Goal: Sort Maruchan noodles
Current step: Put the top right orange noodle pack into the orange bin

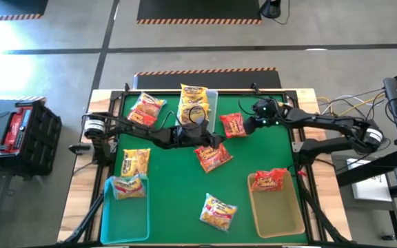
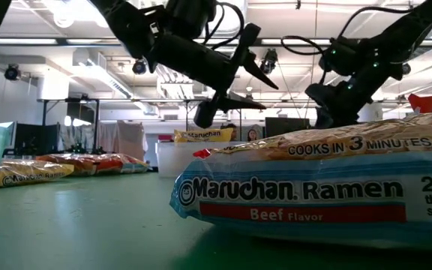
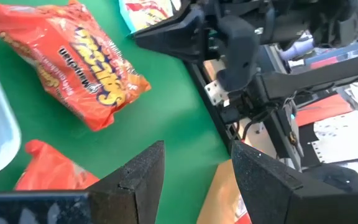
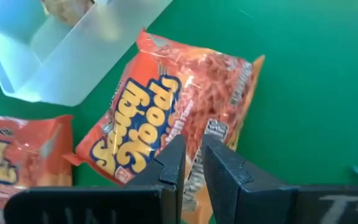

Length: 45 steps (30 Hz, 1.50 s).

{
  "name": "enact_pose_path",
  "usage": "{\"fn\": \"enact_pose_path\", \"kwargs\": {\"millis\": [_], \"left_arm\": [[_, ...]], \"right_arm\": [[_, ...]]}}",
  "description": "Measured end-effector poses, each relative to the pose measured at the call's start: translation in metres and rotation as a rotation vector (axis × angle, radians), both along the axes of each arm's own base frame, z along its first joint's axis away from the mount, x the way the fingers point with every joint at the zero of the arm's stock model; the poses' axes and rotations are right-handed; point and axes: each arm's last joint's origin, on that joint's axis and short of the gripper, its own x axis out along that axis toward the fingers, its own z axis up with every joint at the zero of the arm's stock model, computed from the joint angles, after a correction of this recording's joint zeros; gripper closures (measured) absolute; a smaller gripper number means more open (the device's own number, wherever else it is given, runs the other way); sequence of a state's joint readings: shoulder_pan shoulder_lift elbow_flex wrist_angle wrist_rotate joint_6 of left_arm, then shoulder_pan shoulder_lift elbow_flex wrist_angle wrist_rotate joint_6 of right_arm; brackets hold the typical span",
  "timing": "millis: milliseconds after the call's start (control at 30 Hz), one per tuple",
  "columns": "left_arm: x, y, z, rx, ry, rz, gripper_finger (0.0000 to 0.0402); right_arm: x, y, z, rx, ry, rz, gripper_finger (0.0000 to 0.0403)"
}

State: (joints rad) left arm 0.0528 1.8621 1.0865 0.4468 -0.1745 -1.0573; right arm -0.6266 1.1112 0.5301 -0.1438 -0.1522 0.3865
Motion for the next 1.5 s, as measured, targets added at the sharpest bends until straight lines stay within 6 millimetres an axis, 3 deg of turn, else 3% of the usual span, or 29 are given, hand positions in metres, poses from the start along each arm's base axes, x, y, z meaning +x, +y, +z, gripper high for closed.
{"fn": "enact_pose_path", "kwargs": {"millis": [233,533,733,1200,1500], "left_arm": [[0.002,-0.001,0.004,-0.03,-0.017,0.014,0.0232],[-0.001,-0.01,-0.004,-0.109,0.049,0.072,0.0232],[-0.002,-0.015,-0.006,-0.128,0.063,0.069,0.0232],[-0.002,-0.019,-0.007,-0.123,0.073,0.064,0.0232],[-0.004,-0.027,-0.011,-0.125,0.112,0.09,0.0232]], "right_arm": [[0.014,-0.01,-0.005,-0.036,0.066,0.07,0.0358],[0.02,-0.011,-0.025,0.045,0.117,0.142,0.0358],[0.021,-0.001,-0.033,0.122,0.103,0.252,0.0358],[0.034,0.038,-0.037,0.057,0.176,0.539,0.0358],[0.042,0.042,-0.041,0.032,0.16,0.573,0.0358]]}}
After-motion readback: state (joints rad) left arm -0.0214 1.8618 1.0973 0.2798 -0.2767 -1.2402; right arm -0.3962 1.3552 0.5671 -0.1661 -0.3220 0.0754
